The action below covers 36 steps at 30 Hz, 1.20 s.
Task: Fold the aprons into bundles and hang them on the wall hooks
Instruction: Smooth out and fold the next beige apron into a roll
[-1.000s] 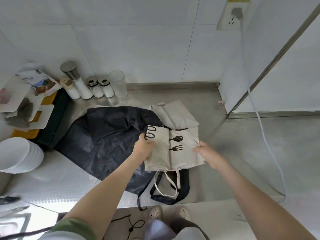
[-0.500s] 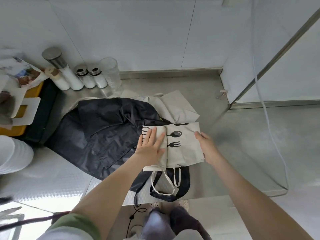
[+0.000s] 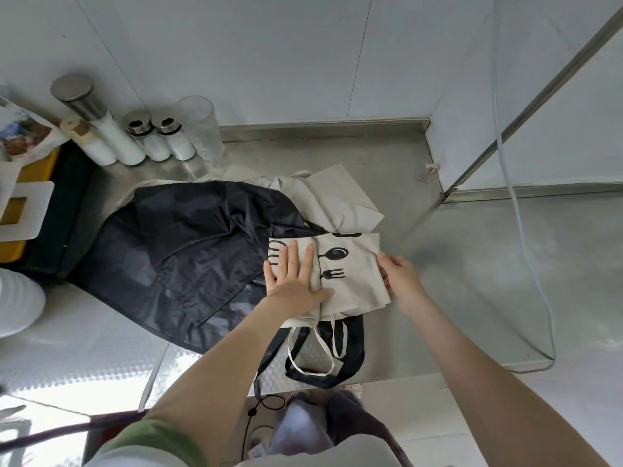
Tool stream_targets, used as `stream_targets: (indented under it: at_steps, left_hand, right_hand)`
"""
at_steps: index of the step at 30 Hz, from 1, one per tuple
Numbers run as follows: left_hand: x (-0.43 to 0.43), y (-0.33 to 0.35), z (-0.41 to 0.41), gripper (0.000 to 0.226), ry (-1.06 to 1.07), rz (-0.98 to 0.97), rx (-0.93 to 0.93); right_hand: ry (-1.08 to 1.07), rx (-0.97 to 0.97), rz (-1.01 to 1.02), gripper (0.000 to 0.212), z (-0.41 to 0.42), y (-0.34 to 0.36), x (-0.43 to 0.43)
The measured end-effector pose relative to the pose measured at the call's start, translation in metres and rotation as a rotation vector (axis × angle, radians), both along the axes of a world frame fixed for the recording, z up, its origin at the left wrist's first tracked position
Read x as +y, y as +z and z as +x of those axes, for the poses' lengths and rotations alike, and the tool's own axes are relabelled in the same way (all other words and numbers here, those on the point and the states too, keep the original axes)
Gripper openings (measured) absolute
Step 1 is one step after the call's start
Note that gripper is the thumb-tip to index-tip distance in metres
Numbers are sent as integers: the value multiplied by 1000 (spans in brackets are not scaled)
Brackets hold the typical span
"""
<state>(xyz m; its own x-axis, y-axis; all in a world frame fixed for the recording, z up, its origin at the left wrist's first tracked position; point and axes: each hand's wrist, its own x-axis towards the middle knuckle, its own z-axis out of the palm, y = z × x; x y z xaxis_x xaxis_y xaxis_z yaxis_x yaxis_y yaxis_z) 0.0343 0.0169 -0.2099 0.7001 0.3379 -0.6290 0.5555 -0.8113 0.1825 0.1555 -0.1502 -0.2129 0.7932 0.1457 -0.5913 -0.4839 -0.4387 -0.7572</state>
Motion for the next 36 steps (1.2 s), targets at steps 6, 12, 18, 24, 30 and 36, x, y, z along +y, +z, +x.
stream_targets:
  at_steps: [6, 12, 18, 24, 30, 36]
  left_hand:
    - [1, -4, -3, 119, -52, 27, 53]
    - [2, -4, -2, 119, -85, 6, 100]
    - [4, -3, -2, 110, -77, -26, 91]
    - [5, -10, 2, 71, 38, -94, 52]
    - [3, -15, 0, 68, 87, -68, -8]
    - [-9, -17, -2, 60, 203, -18, -178]
  right_hand:
    - [72, 25, 66, 21, 6, 4, -3]
    - [19, 26, 176, 21, 17, 9, -9]
    - [172, 153, 148, 15, 6, 9, -13]
    - [295, 125, -110, 12, -8, 5, -18]
    - [316, -91, -344, 7, -9, -6, -21]
    - [131, -152, -235, 55, -17, 2, -6]
